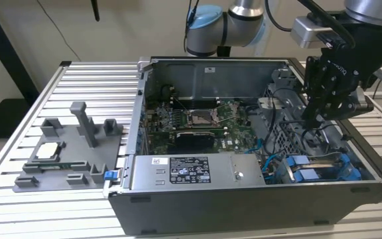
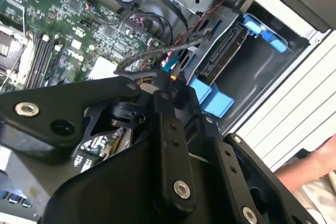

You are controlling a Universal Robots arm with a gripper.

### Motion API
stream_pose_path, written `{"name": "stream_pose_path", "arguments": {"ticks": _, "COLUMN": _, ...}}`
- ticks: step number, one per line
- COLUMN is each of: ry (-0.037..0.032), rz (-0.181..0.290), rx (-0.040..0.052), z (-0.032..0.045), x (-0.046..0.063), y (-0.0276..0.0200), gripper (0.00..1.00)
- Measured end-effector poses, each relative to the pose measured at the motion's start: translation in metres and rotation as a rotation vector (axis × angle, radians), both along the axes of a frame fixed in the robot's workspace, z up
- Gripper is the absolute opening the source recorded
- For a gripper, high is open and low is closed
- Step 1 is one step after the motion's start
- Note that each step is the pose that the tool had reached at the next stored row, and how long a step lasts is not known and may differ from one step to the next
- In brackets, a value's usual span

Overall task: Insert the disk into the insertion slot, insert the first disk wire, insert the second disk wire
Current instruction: 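Insert the first disk wire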

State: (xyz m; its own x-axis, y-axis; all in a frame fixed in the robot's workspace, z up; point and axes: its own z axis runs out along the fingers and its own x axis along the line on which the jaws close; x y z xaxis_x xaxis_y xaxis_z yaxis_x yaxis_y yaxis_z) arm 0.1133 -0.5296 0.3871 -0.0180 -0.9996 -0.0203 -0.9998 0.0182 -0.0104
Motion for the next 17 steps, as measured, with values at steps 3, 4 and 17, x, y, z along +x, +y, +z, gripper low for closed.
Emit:
{"name": "stream_pose_path", "arguments": {"ticks": 3, "ry": -0.0050, "rz": 0.000, "rx": 0.0009, "z": -0.0002, "x": 0.0000, "y": 0.0000, "gripper": 0.00}}
{"name": "stream_pose_path", "arguments": {"ticks": 4, "ry": -0.0064, "rz": 0.000, "rx": 0.0009, "z": -0.0005, "x": 0.0000, "y": 0.0000, "gripper": 0.00}}
{"name": "stream_pose_path", "arguments": {"ticks": 17, "ry": -0.0064, "rz": 0.000, "rx": -0.0004, "z": -0.0023, "x": 0.0000, "y": -0.0006, "gripper": 0.00}}
